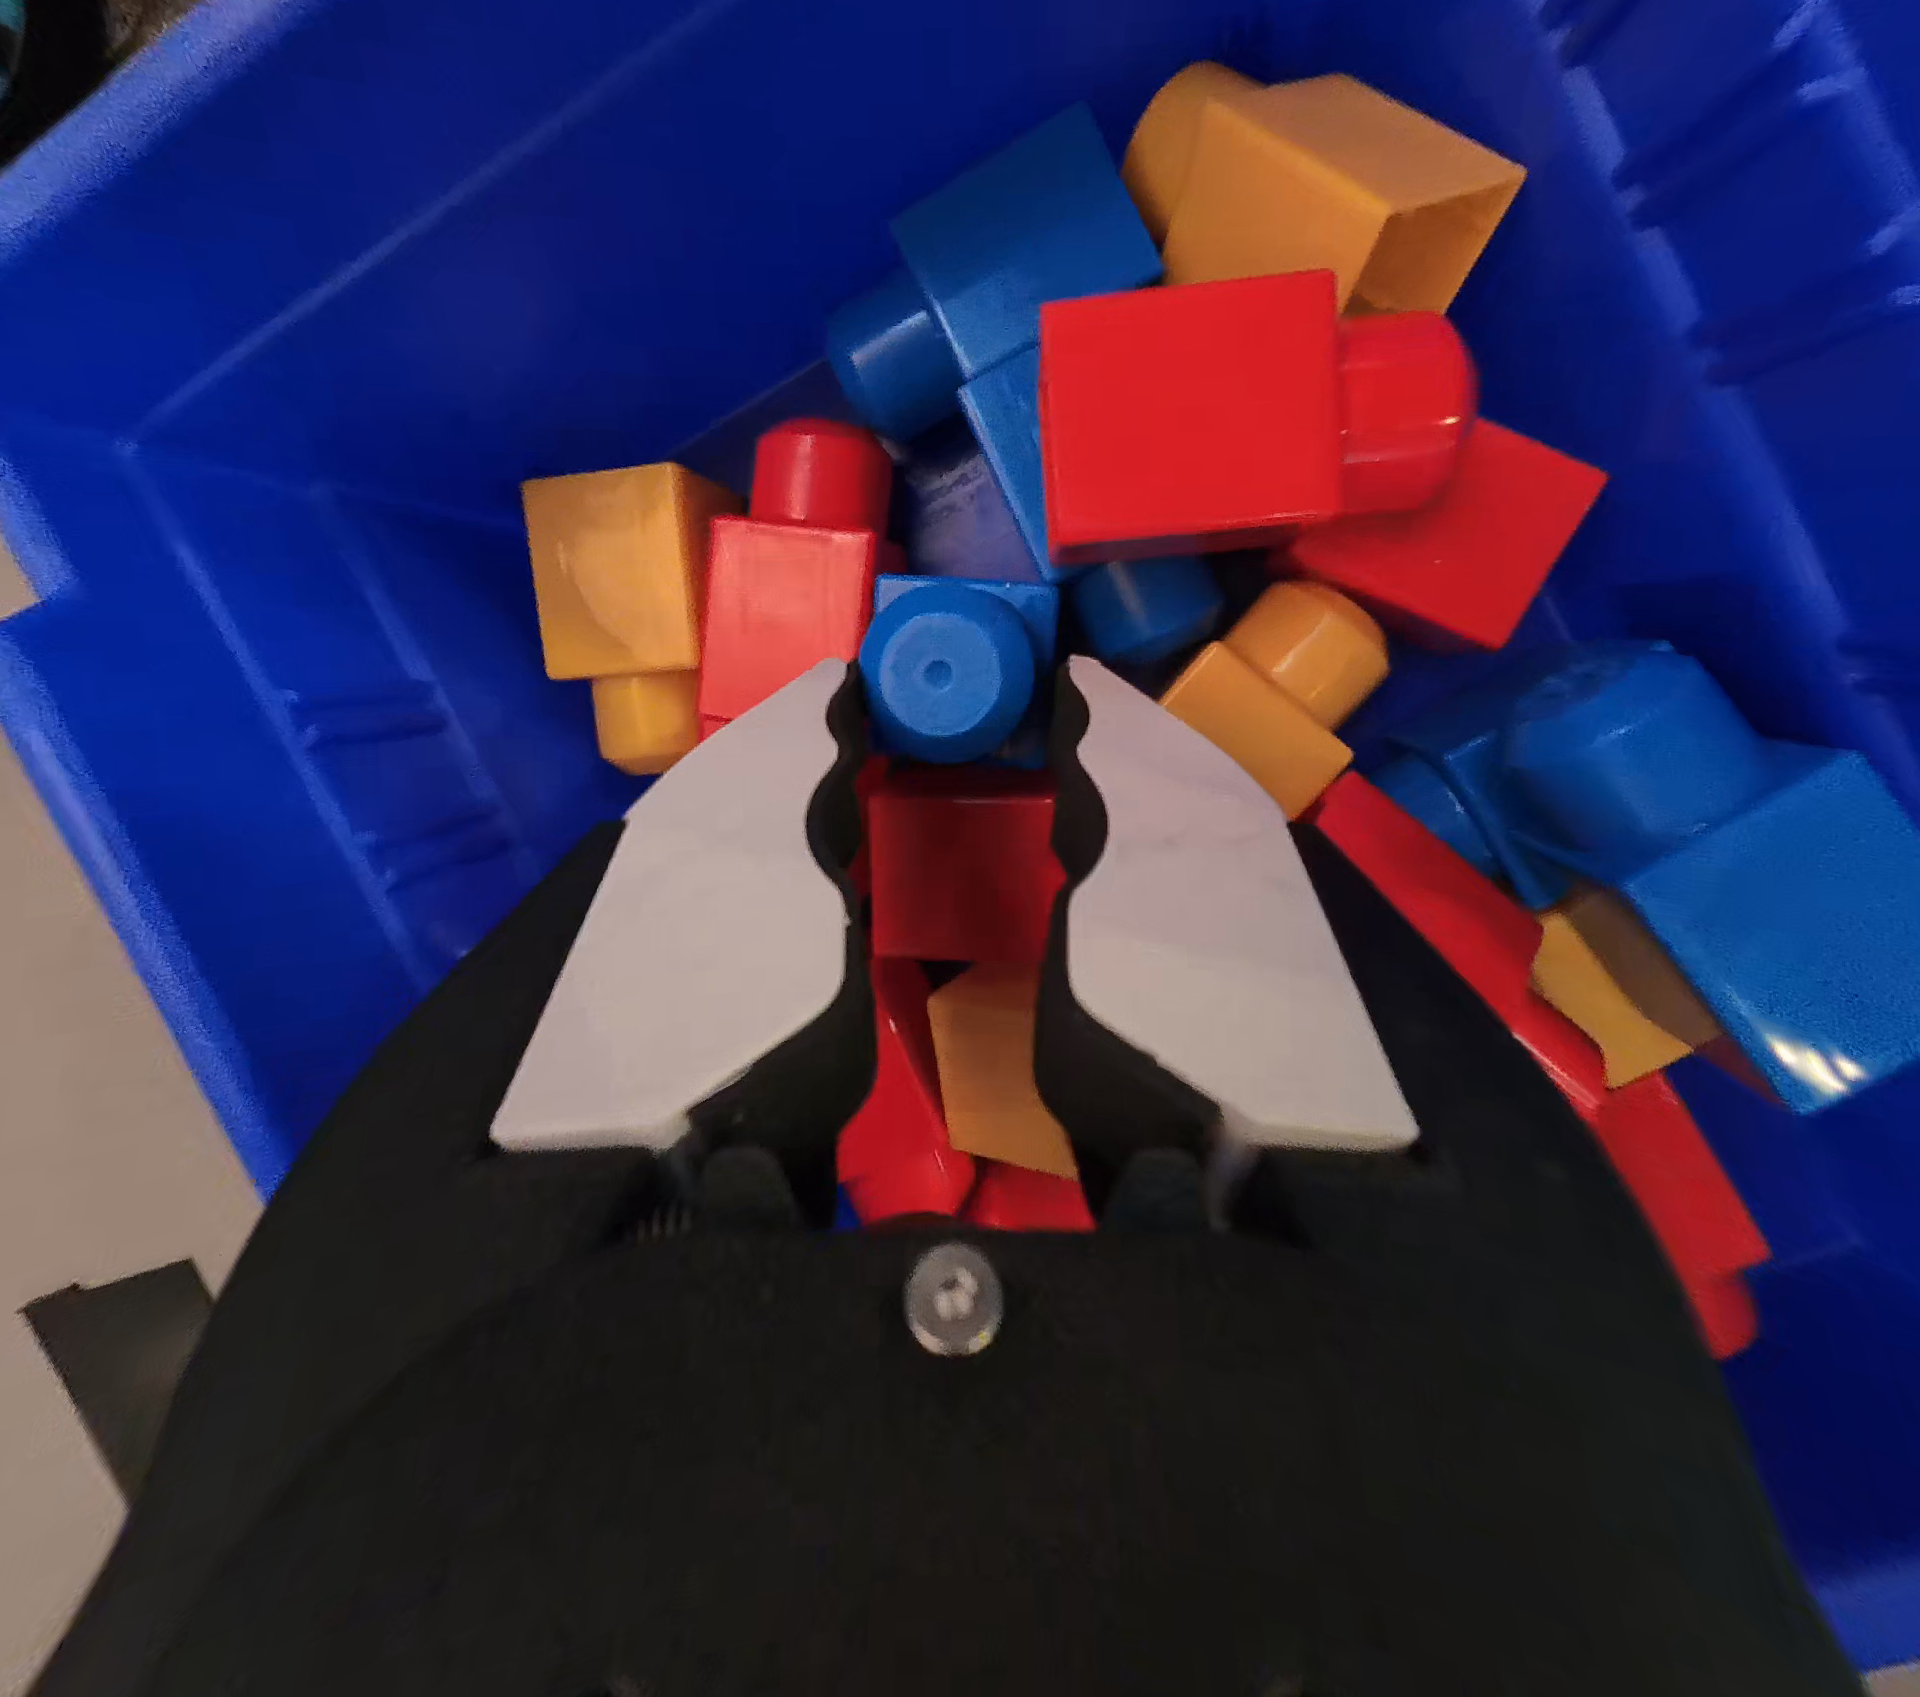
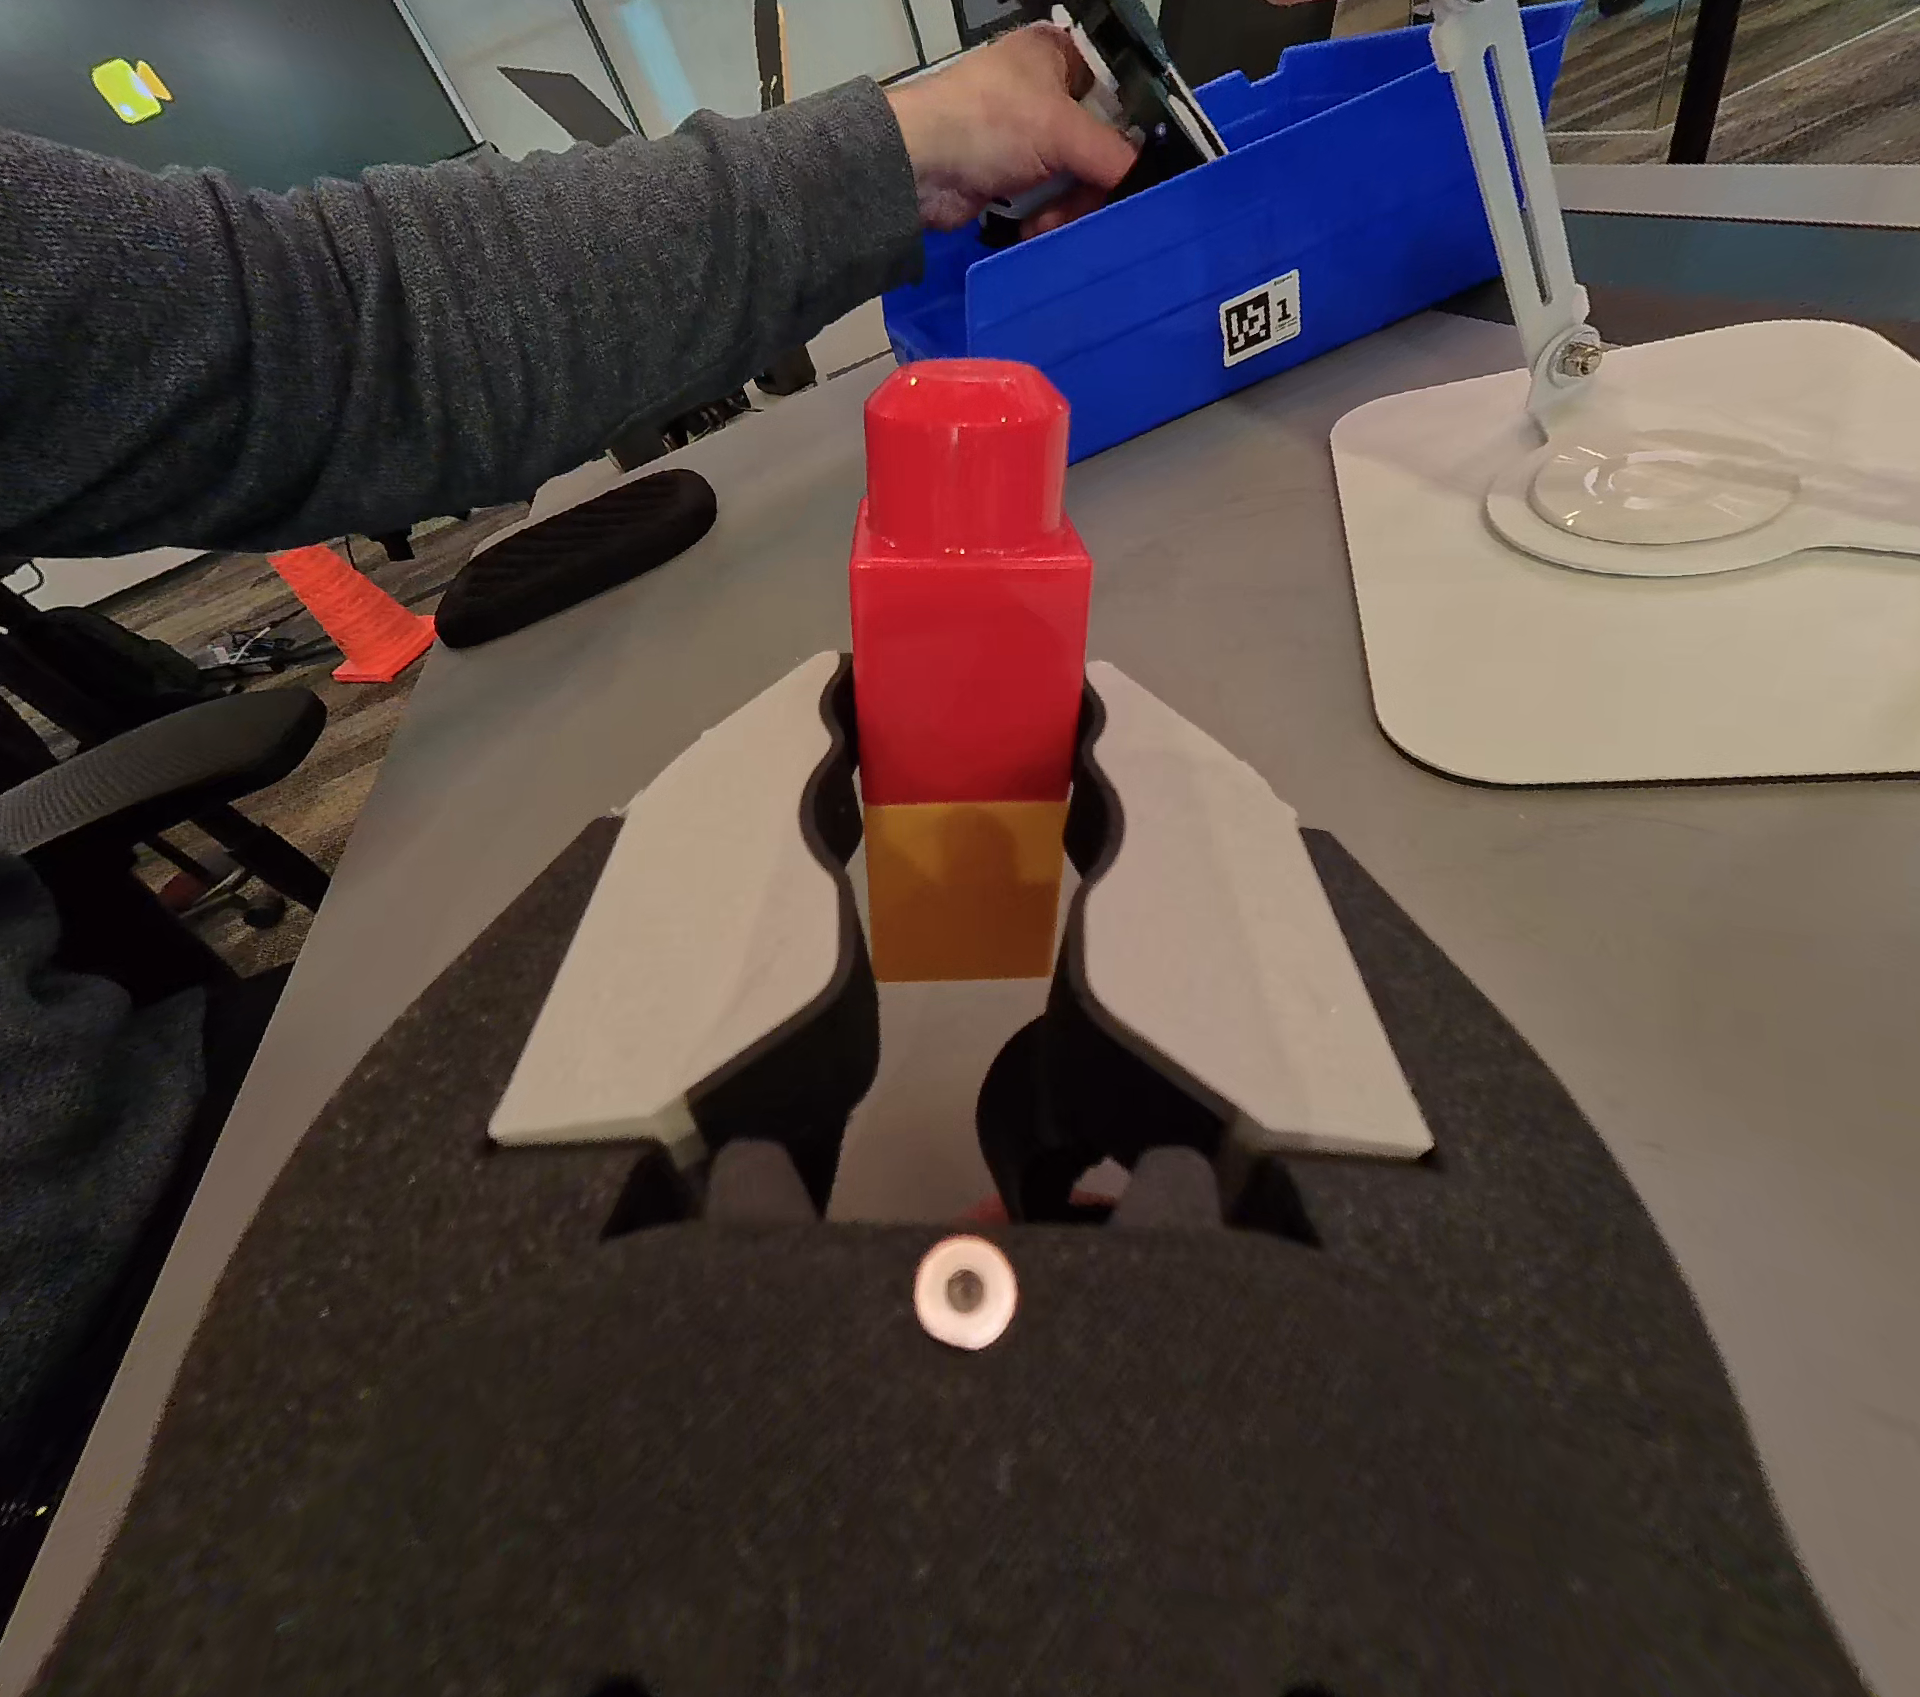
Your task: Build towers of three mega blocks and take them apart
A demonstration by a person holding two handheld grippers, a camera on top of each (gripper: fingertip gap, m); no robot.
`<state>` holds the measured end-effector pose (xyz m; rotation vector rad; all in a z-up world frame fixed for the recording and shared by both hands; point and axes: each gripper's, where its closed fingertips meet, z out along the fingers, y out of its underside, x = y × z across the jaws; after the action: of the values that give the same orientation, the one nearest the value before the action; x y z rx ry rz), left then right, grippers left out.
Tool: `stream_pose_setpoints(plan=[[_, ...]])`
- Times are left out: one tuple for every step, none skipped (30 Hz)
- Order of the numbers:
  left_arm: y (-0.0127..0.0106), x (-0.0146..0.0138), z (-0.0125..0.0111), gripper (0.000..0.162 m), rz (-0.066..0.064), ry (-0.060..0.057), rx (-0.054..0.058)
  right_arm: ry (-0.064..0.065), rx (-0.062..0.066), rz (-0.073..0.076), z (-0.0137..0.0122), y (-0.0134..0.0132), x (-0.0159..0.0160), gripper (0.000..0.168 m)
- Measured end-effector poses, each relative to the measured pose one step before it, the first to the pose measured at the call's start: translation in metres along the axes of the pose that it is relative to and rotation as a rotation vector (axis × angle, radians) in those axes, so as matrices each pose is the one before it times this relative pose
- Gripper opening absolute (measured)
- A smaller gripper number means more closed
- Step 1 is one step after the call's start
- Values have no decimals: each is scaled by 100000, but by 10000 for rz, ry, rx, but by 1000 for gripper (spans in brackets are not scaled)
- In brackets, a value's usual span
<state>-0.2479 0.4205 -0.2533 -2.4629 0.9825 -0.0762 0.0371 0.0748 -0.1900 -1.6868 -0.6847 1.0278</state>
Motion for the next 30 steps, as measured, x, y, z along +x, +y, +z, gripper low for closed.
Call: stream_pose_setpoints(plan=[[-230,-8,-385,33,-119,70,238,3,-2,1,3,-1,12,37],[-272,24,-531,32,-98,52,239,3,-2,-3,3,7,-7,37],[-194,102,-642,32,-20,64,166,3,-10,-1,15,10,3,36],[-320,285,-821,32,25,119,249,-3,-24,3,23,22,4,37],[-412,319,-994,32,15,89,308,-9,-34,-6,38,39,-19,37],[-366,427,-1133,32,89,91,241,-3,-36,-24,36,48,-20,37],[-411,494,-1282,32,127,77,256,2,-40,-33,38,42,-40,36],[-618,692,-1408,32,156,129,382,3,-44,-37,45,56,-37,37],[-749,894,-1472,33,278,169,443,0,-38,-42,44,41,-49,36],[-869,1278,-1495,33,429,279,470,5,-26,-40,23,38,-34,37],[-808,1261,-1410,33,265,185,338,23,-9,-42,10,0,-14,36],[-779,1360,-1304,32,181,174,198,25,-9,-42,16,12,-22,36],[-951,1841,-1194,32,301,337,283,10,-4,-34,24,2,-39,36],[-997,2164,-1017,32,313,436,248,-12,7,-26,34,-18,-89,36],[-945,2067,-743,32,313,291,130,-11,-7,-38,59,-27,-121,36],[-888,2164,-518,32,387,299,51,-15,-23,-43,79,-25,-145,36],[-1094,2433,-344,32,380,447,171,-25,-35,-60,102,-50,-214,36],[-1160,2521,-73,32,267,530,201,-32,-32,-91,98,-97,-273,36],[-942,2397,243,32,240,508,21,-30,-21,-104,91,-146,-286,36],[-865,2278,474,32,356,455,-33,-37,-11,-96,75,-191,-297,36],[-968,2140,653,32,340,427,39,-45,-11,-93,70,-200,-317,36],[-885,2057,819,32,231,513,-33,-50,-17,-96,56,-188,-299,36],[-723,1929,942,32,272,513,-132,-47,-31,-94,54,-157,-281,36],[-795,1617,951,32,351,376,-69,-36,-15,-90,33,-168,-247,36],[-748,1451,901,32,316,377,-105,-33,3,-72,13,-155,-216,36],[-594,1204,812,32,264,353,-183,-32,5,-61,4,-124,-182,36],[-602,1007,691,32,257,314,-124,-9,9,-64,-16,-109,-132,36],[-648,804,570,32,222,276,-24,-9,9,-67,-19,-103,-114,36],[-427,581,514,32,171,234,-101,-38,23,-70,-33,-126,-151,36],[-163,276,466,32,143,121,-208,-47,28,-79,-26,-146,-148,36]])
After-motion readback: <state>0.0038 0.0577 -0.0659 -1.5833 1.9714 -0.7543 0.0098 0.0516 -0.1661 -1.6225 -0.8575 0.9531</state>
